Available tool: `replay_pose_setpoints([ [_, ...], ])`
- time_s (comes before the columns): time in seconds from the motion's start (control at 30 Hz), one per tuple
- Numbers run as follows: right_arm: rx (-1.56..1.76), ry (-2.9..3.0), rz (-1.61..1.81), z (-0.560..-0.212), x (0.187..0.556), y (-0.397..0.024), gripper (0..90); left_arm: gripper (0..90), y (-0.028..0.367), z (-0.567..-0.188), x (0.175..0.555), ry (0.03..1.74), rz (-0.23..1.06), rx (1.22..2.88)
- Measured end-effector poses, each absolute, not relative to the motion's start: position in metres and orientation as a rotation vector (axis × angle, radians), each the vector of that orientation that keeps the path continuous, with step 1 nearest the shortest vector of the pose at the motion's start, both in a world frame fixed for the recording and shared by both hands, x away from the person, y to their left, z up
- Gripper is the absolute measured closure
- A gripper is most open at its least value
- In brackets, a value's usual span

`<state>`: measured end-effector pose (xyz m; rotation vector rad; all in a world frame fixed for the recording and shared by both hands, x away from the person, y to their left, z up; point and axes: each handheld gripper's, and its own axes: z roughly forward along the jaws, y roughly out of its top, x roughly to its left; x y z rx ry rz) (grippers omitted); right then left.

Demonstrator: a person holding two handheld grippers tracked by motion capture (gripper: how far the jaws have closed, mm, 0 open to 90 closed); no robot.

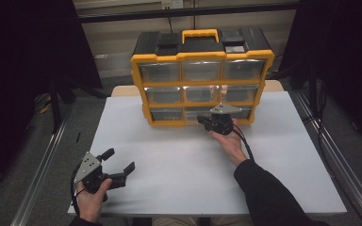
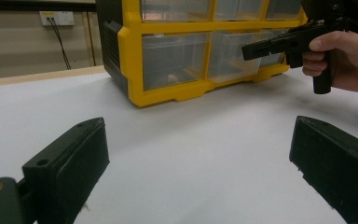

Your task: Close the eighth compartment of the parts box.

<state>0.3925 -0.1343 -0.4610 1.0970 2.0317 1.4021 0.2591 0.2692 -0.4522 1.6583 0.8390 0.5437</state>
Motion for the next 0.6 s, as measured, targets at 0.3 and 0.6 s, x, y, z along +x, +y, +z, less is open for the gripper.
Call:
replay_pose_setpoints([
  [0.3, 1.101, 2.017, 1.401, -0.4616, 0.3946, -0.1339, 90.0, 4.3, 0.2691, -0.4523, 0.2595, 0.837, 0.549, 1.661],
  [0.6, 1.110, 2.009, 1.395, -0.4636, 0.3972, -0.1344, 90.0, 4.3, 0.2691, -0.4524, 0.2593, 0.841, 0.547, 1.658],
])
